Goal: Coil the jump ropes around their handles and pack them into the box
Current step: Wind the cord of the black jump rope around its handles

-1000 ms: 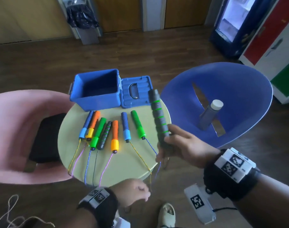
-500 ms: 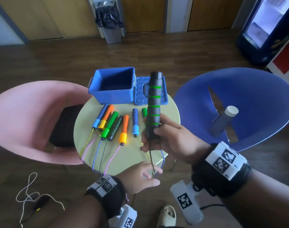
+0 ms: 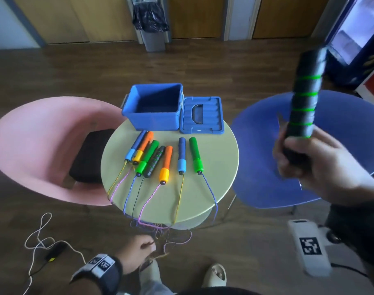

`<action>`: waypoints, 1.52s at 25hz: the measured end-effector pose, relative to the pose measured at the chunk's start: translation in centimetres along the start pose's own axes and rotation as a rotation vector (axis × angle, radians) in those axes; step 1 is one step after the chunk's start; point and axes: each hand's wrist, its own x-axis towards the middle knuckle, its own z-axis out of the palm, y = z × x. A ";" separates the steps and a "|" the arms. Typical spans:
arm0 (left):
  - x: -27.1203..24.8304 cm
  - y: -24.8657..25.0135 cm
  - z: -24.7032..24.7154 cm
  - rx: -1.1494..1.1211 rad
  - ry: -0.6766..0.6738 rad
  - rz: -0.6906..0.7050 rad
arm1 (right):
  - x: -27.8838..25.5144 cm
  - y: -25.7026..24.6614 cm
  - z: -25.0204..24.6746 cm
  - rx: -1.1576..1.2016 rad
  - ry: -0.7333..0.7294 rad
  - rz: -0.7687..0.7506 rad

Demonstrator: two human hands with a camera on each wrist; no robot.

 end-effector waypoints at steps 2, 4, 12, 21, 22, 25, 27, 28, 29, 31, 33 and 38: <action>0.3 1.3 -0.8 -0.151 0.082 0.036 | -0.3 1.2 0.6 -0.267 -0.045 0.088; 0.8 3.4 -1.9 -0.182 0.147 0.102 | -0.2 3.0 1.9 -0.491 -0.185 0.166; 0.3 12.7 -6.1 -0.246 0.253 0.267 | 1.2 7.7 7.6 -0.524 -0.601 0.321; 0.7 13.6 -6.0 -0.299 0.201 0.284 | 1.9 6.7 8.5 -0.229 -0.529 0.342; 0.6 13.7 -6.0 -0.281 0.193 0.293 | 1.8 6.6 8.6 -0.233 -0.573 0.336; 0.8 13.3 -5.5 -0.316 0.139 0.258 | 1.3 6.3 8.4 -0.299 -0.638 0.326; 1.3 11.8 -4.6 -0.352 0.089 0.220 | 1.0 5.9 7.8 -0.301 -0.633 0.322; 1.6 10.5 -3.9 -0.381 0.077 0.195 | 0.9 5.8 7.5 -0.301 -0.629 0.320; 2.0 8.7 -3.1 -0.379 0.068 0.143 | 0.8 5.6 7.1 -0.307 -0.631 0.318; 3.0 5.2 -1.4 -0.263 0.014 0.009 | 0.4 5.5 6.3 -0.334 -0.638 0.331; 3.6 3.2 0.2 -0.076 -0.098 -0.113 | 0.0 5.7 5.5 -0.349 -0.635 0.360; 6.4 2.2 4.1 -0.231 -0.208 -0.236 | -1.1 7.0 4.2 -0.495 -0.635 0.384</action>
